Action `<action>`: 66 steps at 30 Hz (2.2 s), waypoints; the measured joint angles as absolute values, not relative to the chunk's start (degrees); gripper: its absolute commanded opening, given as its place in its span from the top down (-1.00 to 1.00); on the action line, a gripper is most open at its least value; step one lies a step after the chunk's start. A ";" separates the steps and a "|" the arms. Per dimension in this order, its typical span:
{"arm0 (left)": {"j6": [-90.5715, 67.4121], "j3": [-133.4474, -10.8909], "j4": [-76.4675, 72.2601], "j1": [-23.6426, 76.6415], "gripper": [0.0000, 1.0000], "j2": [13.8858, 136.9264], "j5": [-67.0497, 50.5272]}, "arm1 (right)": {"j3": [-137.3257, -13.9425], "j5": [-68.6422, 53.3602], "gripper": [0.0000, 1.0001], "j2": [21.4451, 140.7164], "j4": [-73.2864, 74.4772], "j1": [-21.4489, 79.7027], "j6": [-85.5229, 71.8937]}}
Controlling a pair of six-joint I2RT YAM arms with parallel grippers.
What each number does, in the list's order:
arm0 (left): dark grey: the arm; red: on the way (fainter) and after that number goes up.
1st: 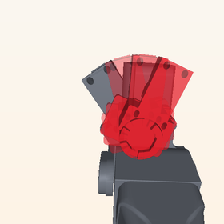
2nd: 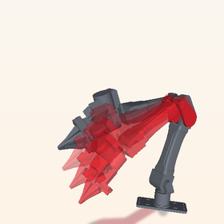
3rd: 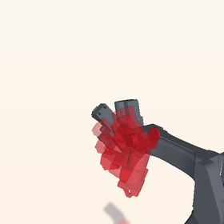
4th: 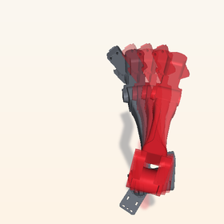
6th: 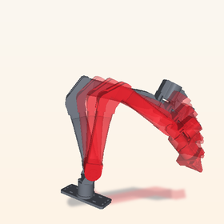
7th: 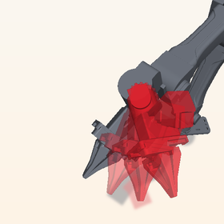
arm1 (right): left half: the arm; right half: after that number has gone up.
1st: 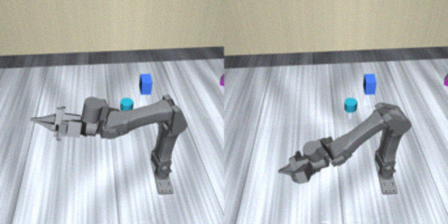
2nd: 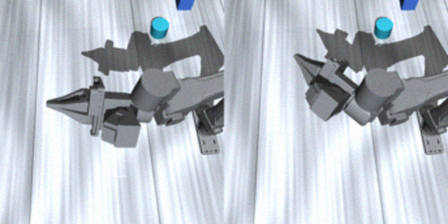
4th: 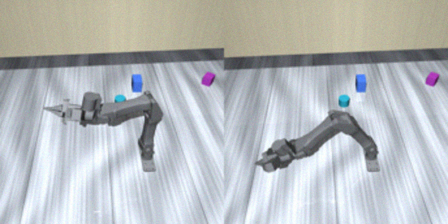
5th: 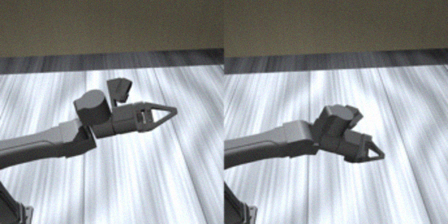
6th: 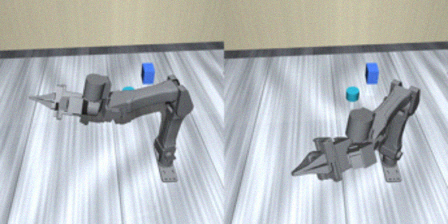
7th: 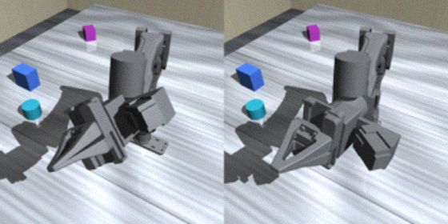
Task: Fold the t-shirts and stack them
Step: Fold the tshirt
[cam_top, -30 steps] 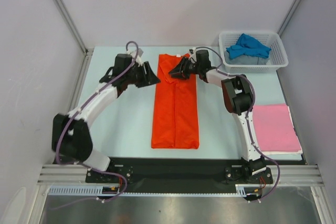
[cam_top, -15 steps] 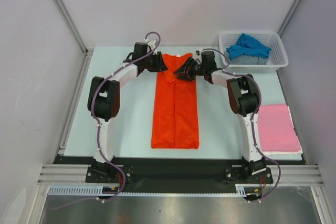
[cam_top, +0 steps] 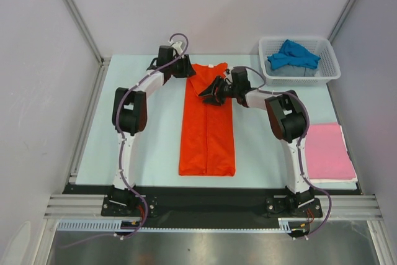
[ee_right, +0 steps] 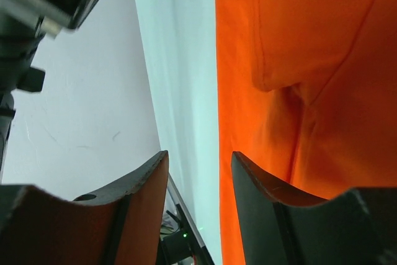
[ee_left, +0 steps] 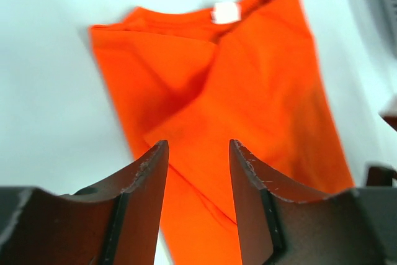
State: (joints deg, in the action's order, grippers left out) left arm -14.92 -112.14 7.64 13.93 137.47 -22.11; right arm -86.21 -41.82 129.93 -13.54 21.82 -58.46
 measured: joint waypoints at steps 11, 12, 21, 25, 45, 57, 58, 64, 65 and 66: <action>-17.10 -115.22 8.29 13.08 0.05 141.97 -18.13 | -80.38 -41.41 -0.01 127.48 -16.60 22.55 -60.80; -17.21 -115.79 8.45 13.08 0.06 142.37 -18.22 | -80.23 -41.25 -0.01 127.48 -16.69 22.52 -60.99; -19.94 -120.27 10.04 12.88 0.21 145.01 -21.34 | -79.50 -37.52 0.00 127.48 -19.77 22.79 -67.55; -20.95 -120.27 10.28 12.84 0.18 145.29 -22.35 | -79.50 -36.12 0.03 127.48 -20.73 23.11 -69.95; -20.97 -120.27 11.94 12.56 0.22 145.32 -22.96 | -84.40 -28.42 0.12 130.69 -15.27 24.99 -71.55; -20.99 -120.27 11.97 12.29 0.28 145.34 -23.83 | -84.47 -20.80 0.13 131.07 -13.23 26.48 -74.59; -20.99 -120.27 11.97 12.27 0.27 145.34 -23.97 | -84.47 -20.38 0.13 131.11 -13.13 26.46 -74.72; -21.02 -120.27 11.94 12.25 0.30 145.34 -24.45 | -86.32 -19.20 0.19 132.66 -12.64 26.48 -75.85; -21.02 -120.27 11.94 12.23 0.31 145.34 -24.47 | -86.59 -19.11 0.21 132.90 -12.64 26.48 -76.03; -21.02 -120.27 11.94 12.23 0.31 145.34 -24.47 | -86.91 -19.05 0.26 133.21 -12.64 26.48 -76.18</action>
State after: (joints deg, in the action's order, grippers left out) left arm -21.02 -120.27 11.94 12.23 145.34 -24.47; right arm -86.91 -19.05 133.21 -12.64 26.48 -76.18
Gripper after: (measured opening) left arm 0.351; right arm 0.403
